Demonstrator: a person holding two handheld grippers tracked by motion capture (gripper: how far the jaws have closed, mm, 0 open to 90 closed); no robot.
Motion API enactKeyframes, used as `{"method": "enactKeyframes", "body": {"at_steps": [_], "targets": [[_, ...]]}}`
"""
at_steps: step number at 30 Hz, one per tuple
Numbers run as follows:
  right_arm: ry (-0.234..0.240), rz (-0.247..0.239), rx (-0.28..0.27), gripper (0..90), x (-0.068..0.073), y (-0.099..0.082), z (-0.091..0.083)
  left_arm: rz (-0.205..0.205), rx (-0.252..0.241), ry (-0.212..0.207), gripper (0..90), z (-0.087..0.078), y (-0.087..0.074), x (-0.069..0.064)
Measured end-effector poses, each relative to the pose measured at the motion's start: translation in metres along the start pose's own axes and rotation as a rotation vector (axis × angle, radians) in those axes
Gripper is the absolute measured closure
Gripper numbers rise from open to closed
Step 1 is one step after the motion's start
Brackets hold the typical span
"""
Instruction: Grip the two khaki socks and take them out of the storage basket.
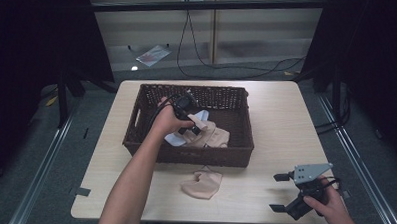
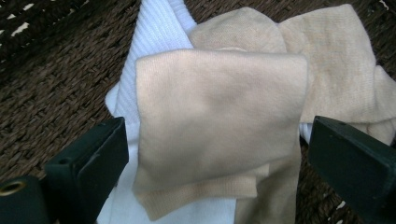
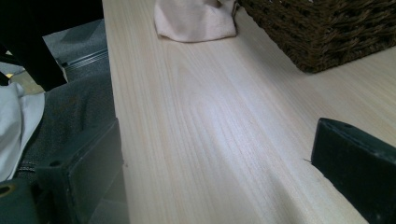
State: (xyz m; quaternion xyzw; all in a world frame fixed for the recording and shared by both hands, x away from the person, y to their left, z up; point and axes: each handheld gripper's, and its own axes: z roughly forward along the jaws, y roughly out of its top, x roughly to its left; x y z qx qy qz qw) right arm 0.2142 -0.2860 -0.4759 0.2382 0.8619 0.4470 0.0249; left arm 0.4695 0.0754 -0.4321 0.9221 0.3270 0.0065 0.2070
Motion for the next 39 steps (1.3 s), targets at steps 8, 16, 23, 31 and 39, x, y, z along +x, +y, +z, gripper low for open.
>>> {"method": "enactKeyframes", "body": {"at_steps": [8,16,23,31,39], "targets": [[0.001,-0.006,-0.001,1.5,0.0,0.0,0.0,-0.012,-0.019,-0.011,34.7,0.004,0.001,0.002],[0.0,-0.006,-0.001,1.5,0.0,0.0,-0.001,-0.031,0.024,-0.071,84.7,-0.016,0.0,0.003],[0.002,0.0,0.0,1.5,0.0,0.0,0.0,-0.038,0.017,-0.118,85.1,-0.043,0.003,-0.002],[0.0,0.001,-0.001,1.5,0.0,0.0,0.0,-0.037,0.028,-0.142,85.0,-0.074,0.009,-0.009],[0.0,-0.002,-0.004,1.5,0.0,0.0,0.0,-0.025,0.029,-0.169,84.8,-0.102,0.013,-0.016]]}}
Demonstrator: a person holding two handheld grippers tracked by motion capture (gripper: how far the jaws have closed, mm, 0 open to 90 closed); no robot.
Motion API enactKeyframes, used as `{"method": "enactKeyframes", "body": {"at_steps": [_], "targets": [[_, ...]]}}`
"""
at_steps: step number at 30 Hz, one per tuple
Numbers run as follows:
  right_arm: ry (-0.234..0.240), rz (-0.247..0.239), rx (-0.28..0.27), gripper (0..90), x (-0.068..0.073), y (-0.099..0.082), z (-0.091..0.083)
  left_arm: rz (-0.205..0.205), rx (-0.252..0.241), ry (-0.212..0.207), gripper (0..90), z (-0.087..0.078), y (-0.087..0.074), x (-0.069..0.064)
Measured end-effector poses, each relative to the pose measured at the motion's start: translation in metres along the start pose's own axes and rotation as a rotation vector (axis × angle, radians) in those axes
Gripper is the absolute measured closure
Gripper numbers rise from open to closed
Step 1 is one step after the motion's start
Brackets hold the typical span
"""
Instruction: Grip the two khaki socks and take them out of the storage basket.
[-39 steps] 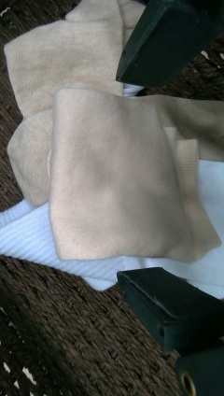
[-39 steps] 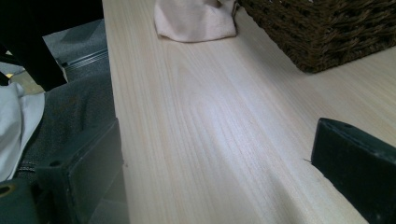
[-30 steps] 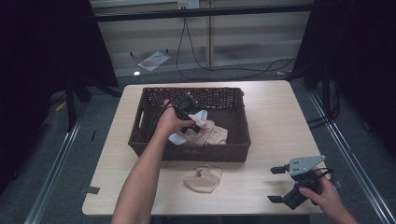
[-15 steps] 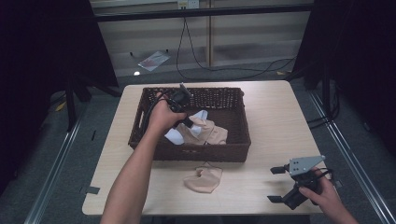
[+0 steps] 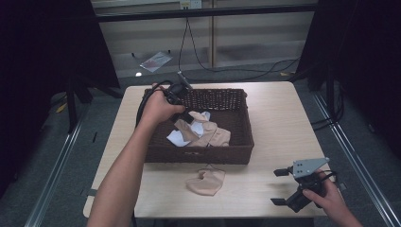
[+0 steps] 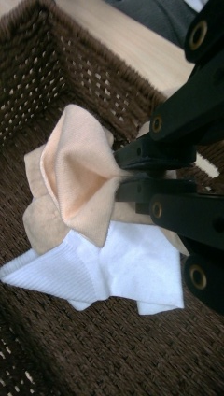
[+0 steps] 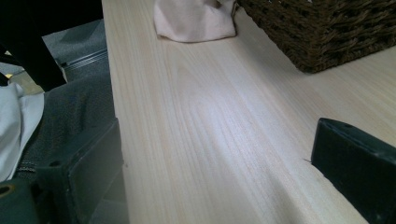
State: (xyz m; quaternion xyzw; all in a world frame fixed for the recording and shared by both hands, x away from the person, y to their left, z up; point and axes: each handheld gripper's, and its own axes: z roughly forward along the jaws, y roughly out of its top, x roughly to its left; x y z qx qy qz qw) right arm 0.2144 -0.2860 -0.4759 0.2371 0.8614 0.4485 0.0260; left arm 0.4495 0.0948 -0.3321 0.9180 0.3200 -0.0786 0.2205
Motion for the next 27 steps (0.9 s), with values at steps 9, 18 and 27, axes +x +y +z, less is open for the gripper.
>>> {"method": "enactKeyframes", "body": {"at_steps": [9,18,27], "targets": [[-0.003,0.002,0.004,1.5,0.0,0.0,0.0,0.035,0.023,-0.043,84.7,-0.025,0.003,-0.018],[-0.002,0.003,0.003,1.5,0.0,0.0,0.0,0.083,0.047,-0.086,84.5,-0.041,0.005,-0.036],[-0.001,0.003,0.003,1.5,0.0,0.0,0.0,0.138,0.069,-0.128,84.4,-0.048,0.003,-0.055]]}}
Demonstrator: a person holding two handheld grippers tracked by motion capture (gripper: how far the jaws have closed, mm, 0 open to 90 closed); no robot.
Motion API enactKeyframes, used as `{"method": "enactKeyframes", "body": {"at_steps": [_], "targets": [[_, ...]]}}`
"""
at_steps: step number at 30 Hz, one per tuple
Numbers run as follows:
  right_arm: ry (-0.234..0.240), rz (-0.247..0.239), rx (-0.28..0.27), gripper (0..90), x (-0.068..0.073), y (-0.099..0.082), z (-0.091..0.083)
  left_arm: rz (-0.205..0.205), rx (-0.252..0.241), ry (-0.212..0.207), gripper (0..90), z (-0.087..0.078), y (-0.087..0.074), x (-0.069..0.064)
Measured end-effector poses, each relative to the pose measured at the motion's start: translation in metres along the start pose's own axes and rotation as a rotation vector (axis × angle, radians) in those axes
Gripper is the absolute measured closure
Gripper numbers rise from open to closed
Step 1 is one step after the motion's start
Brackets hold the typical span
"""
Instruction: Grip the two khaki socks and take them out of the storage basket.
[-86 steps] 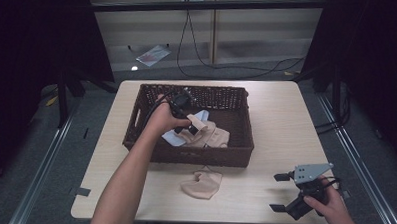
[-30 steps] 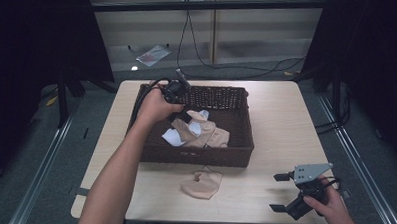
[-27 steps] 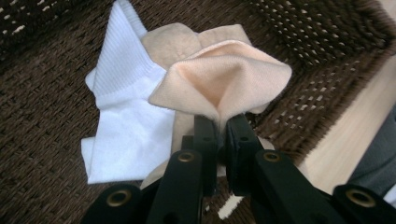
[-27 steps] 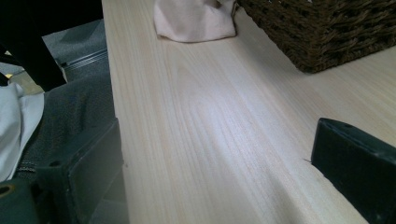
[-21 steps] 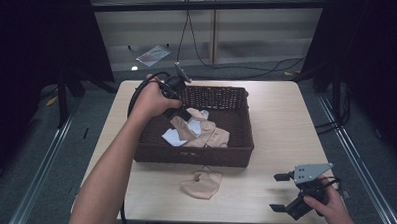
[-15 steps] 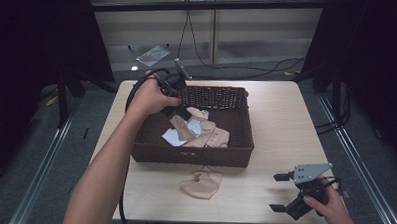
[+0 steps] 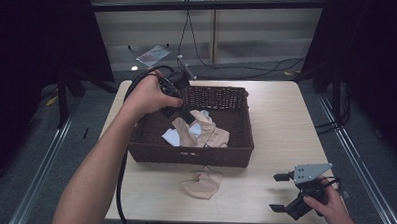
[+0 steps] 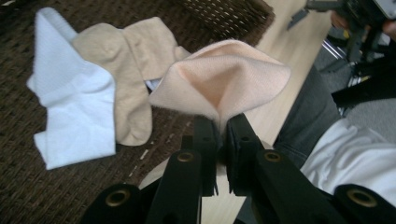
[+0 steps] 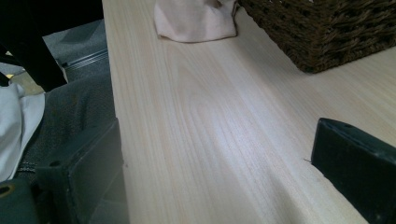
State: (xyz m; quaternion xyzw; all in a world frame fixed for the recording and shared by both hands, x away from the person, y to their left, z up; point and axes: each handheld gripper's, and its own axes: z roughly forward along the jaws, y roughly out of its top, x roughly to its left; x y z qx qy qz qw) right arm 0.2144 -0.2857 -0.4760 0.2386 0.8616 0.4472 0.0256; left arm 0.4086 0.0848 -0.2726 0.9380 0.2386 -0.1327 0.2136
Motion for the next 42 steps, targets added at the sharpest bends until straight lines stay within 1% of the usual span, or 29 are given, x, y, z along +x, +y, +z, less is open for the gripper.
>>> {"method": "enactKeyframes", "body": {"at_steps": [2,3,4,5,6,9,10,12,16,18,19,20,21,23,24,27,28,29,30,31,32,33,35,37,38,39,40,41,42], "targets": [[0.0,-0.001,0.0,1.5,0.0,0.0,0.0,0.018,-0.001,-0.011,84.4,0.001,-0.001,-0.006],[0.001,-0.001,0.0,1.5,0.0,0.0,0.0,0.028,0.006,-0.025,84.4,0.002,-0.002,-0.008],[0.001,0.001,-0.001,1.5,0.0,0.0,0.0,0.043,0.007,-0.021,84.4,0.003,-0.003,-0.01],[0.0,-0.001,-0.002,1.5,0.0,0.0,0.0,0.045,0.008,-0.02,84.3,0.004,-0.004,-0.013],[-0.001,0.0,-0.001,1.5,0.0,0.0,0.0,0.053,0.014,-0.028,84.4,0.006,-0.005,-0.016],[0.0,-0.002,-0.002,1.5,0.0,0.0,0.0,0.067,0.016,-0.036,84.4,0.011,-0.009,-0.022],[0.0,-0.001,-0.001,1.5,0.0,0.0,0.0,0.081,0.018,-0.037,84.4,0.013,-0.01,-0.023],[0.003,0.003,0.002,1.5,0.0,0.0,0.001,0.085,0.025,-0.04,84.2,0.017,-0.013,-0.026],[0.001,0.002,0.0,1.5,0.0,0.0,0.0,0.105,0.027,-0.059,84.0,0.028,-0.018,-0.029],[0.001,0.002,0.003,1.5,0.0,0.0,0.001,0.109,0.028,-0.061,83.9,0.033,-0.021,-0.03],[0.002,0.002,0.002,1.5,0.0,0.001,0.001,0.102,0.024,-0.062,83.9,0.036,-0.023,-0.031],[0.001,0.002,0.0,1.5,0.0,0.001,0.001,0.111,0.03,-0.063,83.6,0.038,-0.025,-0.031],[0.001,0.0,-0.001,1.5,0.0,0.001,0.001,0.107,0.022,-0.066,83.1,0.041,-0.027,-0.032],[0.002,0.001,0.002,1.5,0.0,0.001,0.001,0.117,0.029,-0.07,83.0,0.047,-0.029,-0.033],[0.001,0.001,0.003,1.5,0.0,0.001,0.002,0.116,0.032,-0.082,82.8,0.05,-0.03,-0.033],[0.003,0.002,0.003,1.5,0.0,0.001,0.002,0.128,0.03,-0.083,81.3,0.061,-0.033,-0.036],[0.002,0.0,0.003,1.5,0.0,0.001,0.002,0.142,0.041,-0.086,80.3,0.064,-0.033,-0.036],[0.001,0.001,0.002,1.5,0.0,0.001,0.001,0.141,0.036,-0.082,77.9,0.068,-0.034,-0.037],[0.001,0.001,-0.001,1.5,0.0,0.001,0.001,0.137,0.028,-0.078,70.8,0.07,-0.034,-0.037],[0.002,0.0,0.001,1.5,0.0,0.001,0.001,0.144,0.038,-0.071,63.4,0.074,-0.034,-0.036],[0.001,-0.001,0.0,1.5,0.0,0.001,0.001,0.141,0.045,-0.057,56.9,0.077,-0.035,-0.036],[0.0,-0.002,0.0,1.5,0.0,0.001,0.001,0.133,0.051,-0.049,52.8,0.08,-0.035,-0.036],[0.002,-0.001,0.003,1.5,0.0,0.001,0.001,0.13,0.045,-0.029,33.7,0.083,-0.036,-0.035],[0.003,-0.001,-0.001,1.5,0.0,0.001,0.001,0.14,0.051,-0.026,28.6,0.085,-0.038,-0.036],[0.003,-0.002,-0.002,1.5,0.0,0.001,0.001,0.148,0.043,-0.013,25.1,0.086,-0.039,-0.036],[0.004,-0.002,0.0,1.5,0.0,0.001,0.001,0.158,0.046,0.0,19.5,0.087,-0.04,-0.036],[0.005,-0.004,0.0,1.5,-0.001,0.001,0.001,0.158,0.047,-0.001,18.2,0.087,-0.04,-0.036],[0.003,-0.002,0.0,1.5,0.0,0.001,0.001,0.153,0.031,0.008,16.5,0.089,-0.042,-0.037],[0.002,-0.004,0.0,1.5,0.0,0.001,0.001,0.167,0.039,0.012,14.9,0.089,-0.042,-0.036]]}}
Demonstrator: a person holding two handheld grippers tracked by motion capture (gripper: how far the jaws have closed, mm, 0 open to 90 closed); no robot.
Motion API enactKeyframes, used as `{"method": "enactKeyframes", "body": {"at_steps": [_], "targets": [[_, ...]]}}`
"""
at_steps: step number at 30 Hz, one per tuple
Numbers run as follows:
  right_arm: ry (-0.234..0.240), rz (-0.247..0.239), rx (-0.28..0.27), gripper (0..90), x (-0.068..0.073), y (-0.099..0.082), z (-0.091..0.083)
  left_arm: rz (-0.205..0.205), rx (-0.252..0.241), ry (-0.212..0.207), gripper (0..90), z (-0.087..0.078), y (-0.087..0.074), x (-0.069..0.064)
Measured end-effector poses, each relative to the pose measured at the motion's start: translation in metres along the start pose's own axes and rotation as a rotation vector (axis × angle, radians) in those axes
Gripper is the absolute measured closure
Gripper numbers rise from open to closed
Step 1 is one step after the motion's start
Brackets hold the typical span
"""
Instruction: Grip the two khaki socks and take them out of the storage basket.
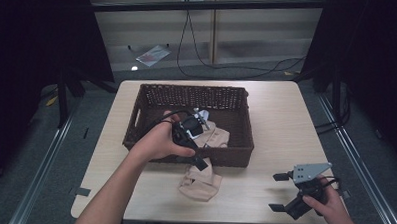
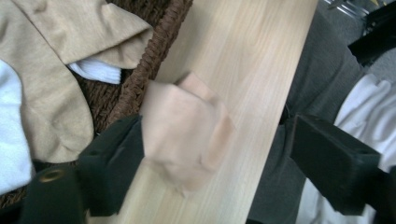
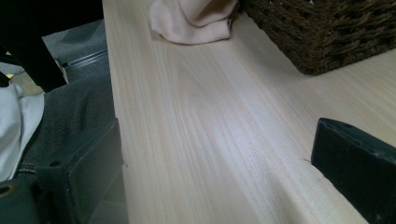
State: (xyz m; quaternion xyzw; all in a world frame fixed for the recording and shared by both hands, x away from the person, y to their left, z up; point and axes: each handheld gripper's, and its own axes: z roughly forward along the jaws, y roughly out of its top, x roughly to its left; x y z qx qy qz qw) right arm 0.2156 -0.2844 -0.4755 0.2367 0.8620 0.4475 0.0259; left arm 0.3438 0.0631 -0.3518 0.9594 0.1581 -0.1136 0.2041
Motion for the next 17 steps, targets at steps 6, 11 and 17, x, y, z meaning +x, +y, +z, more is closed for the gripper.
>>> {"method": "enactKeyframes", "body": {"at_steps": [6,11,17], "targets": [[-0.001,0.0,0.0,1.5,0.0,0.0,0.0,0.016,-0.04,0.027,11.0,0.005,-0.007,-0.001],[0.0,0.002,0.003,1.5,0.0,0.0,0.0,0.015,-0.06,0.033,11.0,0.011,-0.014,-0.005],[0.0,0.002,0.002,1.5,0.0,0.0,0.0,0.029,-0.07,0.041,10.7,0.016,-0.018,-0.008]]}}
